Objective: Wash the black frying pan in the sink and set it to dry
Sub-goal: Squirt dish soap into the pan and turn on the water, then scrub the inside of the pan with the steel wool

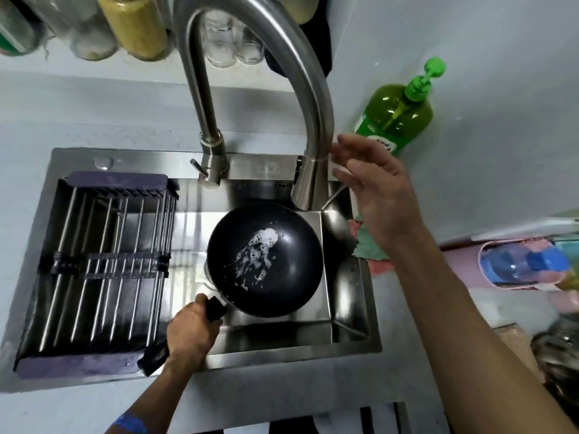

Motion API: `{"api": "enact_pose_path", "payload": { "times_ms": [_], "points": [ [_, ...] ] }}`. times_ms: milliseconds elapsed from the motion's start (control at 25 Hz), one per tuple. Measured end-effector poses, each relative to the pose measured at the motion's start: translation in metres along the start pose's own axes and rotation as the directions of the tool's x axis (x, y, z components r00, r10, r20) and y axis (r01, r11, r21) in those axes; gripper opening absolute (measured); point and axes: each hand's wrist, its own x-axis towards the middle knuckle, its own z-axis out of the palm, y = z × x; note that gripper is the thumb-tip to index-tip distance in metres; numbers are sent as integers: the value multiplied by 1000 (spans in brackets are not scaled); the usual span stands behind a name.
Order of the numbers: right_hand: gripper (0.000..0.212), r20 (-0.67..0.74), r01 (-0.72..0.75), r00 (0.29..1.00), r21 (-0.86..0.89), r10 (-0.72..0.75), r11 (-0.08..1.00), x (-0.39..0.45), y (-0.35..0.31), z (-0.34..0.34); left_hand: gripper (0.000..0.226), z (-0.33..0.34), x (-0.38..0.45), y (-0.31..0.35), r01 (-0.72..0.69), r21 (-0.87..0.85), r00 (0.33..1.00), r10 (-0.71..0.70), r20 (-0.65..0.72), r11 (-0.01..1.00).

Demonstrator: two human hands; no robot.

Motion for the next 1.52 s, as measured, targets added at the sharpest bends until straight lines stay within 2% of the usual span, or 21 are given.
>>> {"api": "enact_pose_path", "payload": {
  "times_ms": [40, 80, 120, 160, 200, 280, 320, 400, 440, 520, 560, 680, 760, 840, 960, 1080, 1160, 1240, 1360, 1440, 1520],
  "points": [
    [30, -192, -94, 977, -19, 88, 995, 0, 17, -15, 43, 2, 2, -1, 0, 5, 1000, 0, 2, 1000],
    [30, -401, -176, 910, -143, 106, 974, 2, 38, -34, 43, 2, 5, -3, 7, 6, 1000, -7, 9, 1000],
    [32, -542, -277, 839, -342, 53, 898, 8, 61, -58, 43, 2, 9, -5, 17, -1, 1000, -17, 23, 1000],
    [38, -572, -366, 820, -540, -11, 758, 16, 82, -81, 42, 1, 12, -8, 16, -16, 999, -15, 46, 1000],
    [47, -529, -418, 849, -682, -10, 601, 26, 100, -105, 41, 0, 16, -10, 11, -40, 998, -9, 69, 999],
    [63, -425, -447, 894, -832, 140, 328, 49, 122, -137, 38, -2, 19, -14, 7, -95, 994, 3, 106, 995],
    [64, -390, -430, 897, -879, 205, 208, 61, 128, -146, 38, -2, 19, -18, 3, -98, 992, 10, 128, 995],
    [52, -377, -392, 904, -919, 200, 42, 78, 133, -153, 36, -6, 19, -23, 10, -101, 984, 8, 176, 995],
    [47, -391, -398, 905, -917, 167, 14, 84, 133, -151, 34, -13, 18, -23, 20, -117, 981, 3, 196, 993],
    [48, -422, -427, 901, -903, 96, 38, 87, 128, -146, 24, -39, 21, -15, 22, -206, 991, 6, 136, 978],
    [52, -427, -428, 904, -898, 38, 99, 86, 123, -141, 19, -59, 26, -7, -3, -282, 999, 12, 32, 959],
    [46, -407, -320, 902, -855, -146, 407, 63, 106, -112, 31, -133, 57, 37, -163, -498, 945, -11, -328, 852],
    [34, -414, -266, 898, -779, -148, 568, 33, 104, -84, 41, -172, 93, 66, -212, -578, 918, -43, -394, 788],
    [33, -412, -288, 910, -693, -36, 661, -1, 120, -62, 32, -187, 122, 78, -261, -545, 903, 2, -429, 797],
    [32, -377, -369, 915, -644, 141, 670, -50, 159, -39, 26, -173, 132, 69, -295, -447, 877, 53, -478, 845],
    [33, -408, -467, 873, -545, 266, 697, -78, 185, -28, 27, -160, 128, 56, -301, -609, 899, 5, -438, 734],
    [36, -430, -504, 854, -538, 293, 676, -87, 195, -26, 24, -153, 124, 52, -309, -699, 910, -14, -415, 645],
    [38, -441, -523, 843, -535, 308, 664, -95, 205, -27, 15, -149, 116, 52, -365, -708, 881, -22, -473, 605],
    [36, -444, -562, 823, -543, 355, 624, -112, 215, -20, 14, -163, 126, 56, -397, -673, 857, -11, -515, 624],
    [30, -435, -532, 845, -625, 311, 572, -113, 226, -9, 16, -174, 140, 54, -392, -629, 854, 10, -521, 671],
    [26, -397, -483, 875, -722, 276, 495, -104, 238, 5, 25, -160, 126, 42, -330, -676, 888, -27, -460, 659]
  ]
}}
